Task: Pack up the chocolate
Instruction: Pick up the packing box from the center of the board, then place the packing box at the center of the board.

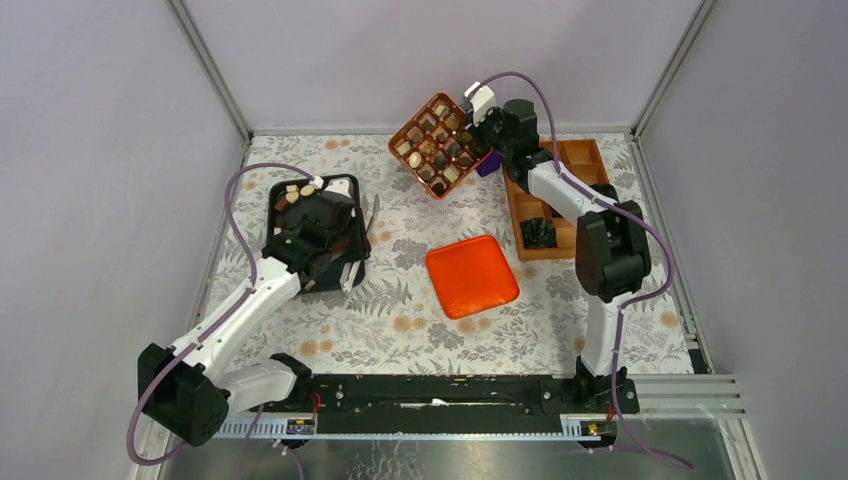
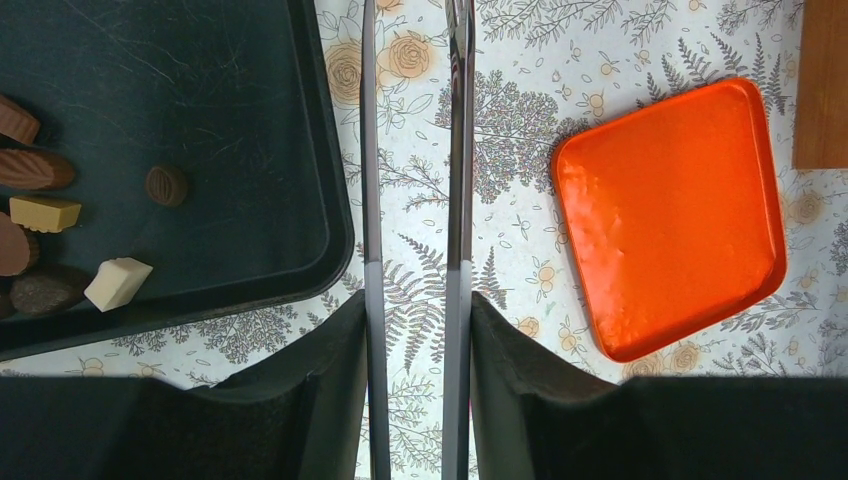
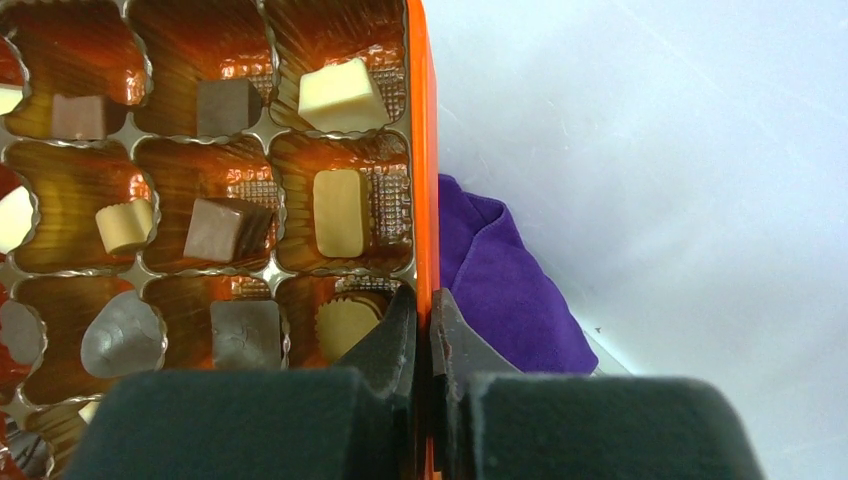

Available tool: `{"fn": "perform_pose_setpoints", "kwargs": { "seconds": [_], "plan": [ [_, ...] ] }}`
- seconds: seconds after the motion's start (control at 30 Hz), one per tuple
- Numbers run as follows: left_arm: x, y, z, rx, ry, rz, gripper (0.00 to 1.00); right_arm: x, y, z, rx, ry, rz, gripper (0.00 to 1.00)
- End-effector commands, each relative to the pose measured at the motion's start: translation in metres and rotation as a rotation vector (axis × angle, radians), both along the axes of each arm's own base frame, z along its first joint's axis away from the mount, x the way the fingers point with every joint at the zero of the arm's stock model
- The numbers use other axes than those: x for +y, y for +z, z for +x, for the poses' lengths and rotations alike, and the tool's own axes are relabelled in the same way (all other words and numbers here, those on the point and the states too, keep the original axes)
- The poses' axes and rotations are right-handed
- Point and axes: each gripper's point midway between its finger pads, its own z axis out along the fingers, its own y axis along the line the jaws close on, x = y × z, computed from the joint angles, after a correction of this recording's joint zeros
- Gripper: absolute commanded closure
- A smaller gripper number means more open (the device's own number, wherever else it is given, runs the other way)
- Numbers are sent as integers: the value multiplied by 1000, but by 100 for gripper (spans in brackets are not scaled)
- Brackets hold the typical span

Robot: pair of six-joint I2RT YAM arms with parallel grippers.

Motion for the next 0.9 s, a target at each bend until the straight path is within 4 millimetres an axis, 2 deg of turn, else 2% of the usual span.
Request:
{"fn": "perform_pose_setpoints", "kwargs": {
  "seconds": [0.0, 0.23, 0.57, 0.73, 0.87],
  "plan": [
    [-1, 16, 12, -93, 33, -49, 57, -3, 141, -13, -378, -37, 213, 100],
    [-2, 16, 11, -95, 35, -61, 57, -9, 135, -23, -438, -60, 273, 100],
    [-5, 16, 12, -93, 25, -66, 57, -10, 115, -25, -379, -75, 280, 100],
    [-6, 15, 11, -88, 20, -75, 57, -4, 85, -22, -226, -71, 277, 100],
    [-12, 14, 10, -90, 13, -114, 57, 9, 47, -24, 4, -44, 285, 100]
  ]
}}
